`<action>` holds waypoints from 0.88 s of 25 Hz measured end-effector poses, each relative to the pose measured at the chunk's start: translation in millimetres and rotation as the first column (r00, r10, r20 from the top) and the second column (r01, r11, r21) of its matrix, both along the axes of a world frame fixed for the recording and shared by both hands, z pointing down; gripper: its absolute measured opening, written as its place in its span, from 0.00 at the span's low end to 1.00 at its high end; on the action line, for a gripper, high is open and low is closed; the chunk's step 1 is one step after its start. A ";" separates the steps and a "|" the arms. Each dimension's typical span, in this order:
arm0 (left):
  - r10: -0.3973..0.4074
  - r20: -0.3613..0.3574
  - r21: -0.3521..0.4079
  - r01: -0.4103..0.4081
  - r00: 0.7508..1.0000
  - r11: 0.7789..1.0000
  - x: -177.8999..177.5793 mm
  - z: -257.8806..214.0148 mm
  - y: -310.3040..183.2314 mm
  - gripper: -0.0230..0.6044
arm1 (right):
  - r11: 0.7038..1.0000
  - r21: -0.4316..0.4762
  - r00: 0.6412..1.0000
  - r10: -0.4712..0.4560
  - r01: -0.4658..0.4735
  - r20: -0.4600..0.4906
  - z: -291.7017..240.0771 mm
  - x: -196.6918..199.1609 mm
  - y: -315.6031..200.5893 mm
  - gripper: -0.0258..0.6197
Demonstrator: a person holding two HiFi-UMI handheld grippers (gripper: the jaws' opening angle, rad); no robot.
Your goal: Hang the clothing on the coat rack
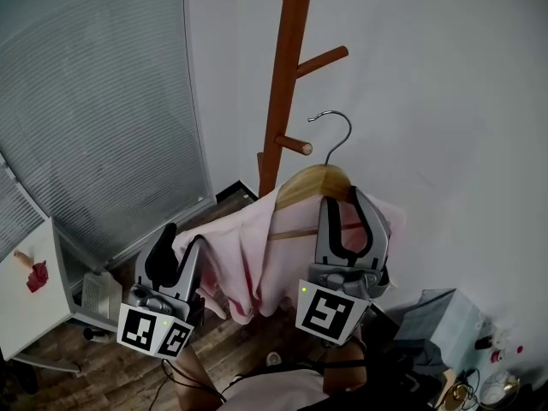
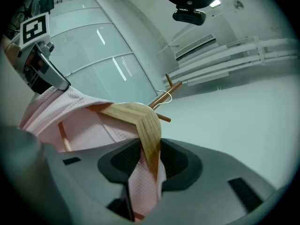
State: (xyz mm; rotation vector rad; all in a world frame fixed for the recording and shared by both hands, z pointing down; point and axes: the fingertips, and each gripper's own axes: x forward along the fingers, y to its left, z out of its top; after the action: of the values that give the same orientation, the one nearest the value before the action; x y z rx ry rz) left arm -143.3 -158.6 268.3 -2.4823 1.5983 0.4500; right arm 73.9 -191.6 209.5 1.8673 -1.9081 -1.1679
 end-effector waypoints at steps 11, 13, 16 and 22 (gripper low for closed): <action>-0.101 -0.008 -0.023 0.101 0.995 0.995 -1.1 16.0 -2.3 0.38 | 0.994 -0.039 0.995 -0.102 0.102 0.001 18.4 -4.3 -25.8 0.27; -0.111 -0.007 -0.029 0.111 0.994 0.993 -1.2 19.3 -3.1 0.38 | 0.992 -0.041 0.993 -0.116 0.116 0.017 22.4 -4.7 -29.3 0.27; -0.116 -0.004 -0.045 0.116 0.993 0.992 -2.5 24.3 -4.6 0.38 | 0.991 -0.059 0.992 -0.121 0.122 0.019 27.5 -6.6 -33.3 0.27; -0.105 0.004 -0.068 0.105 0.995 0.992 -6.3 34.0 -9.5 0.37 | 0.988 -0.083 0.990 -0.125 0.131 0.071 39.5 -9.7 -40.9 0.27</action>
State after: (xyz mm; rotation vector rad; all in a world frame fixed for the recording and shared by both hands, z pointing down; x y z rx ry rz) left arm -149.6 -168.2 302.3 -2.4316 1.7622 0.3864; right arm 64.2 -232.6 249.0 1.7819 -2.1074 -1.0524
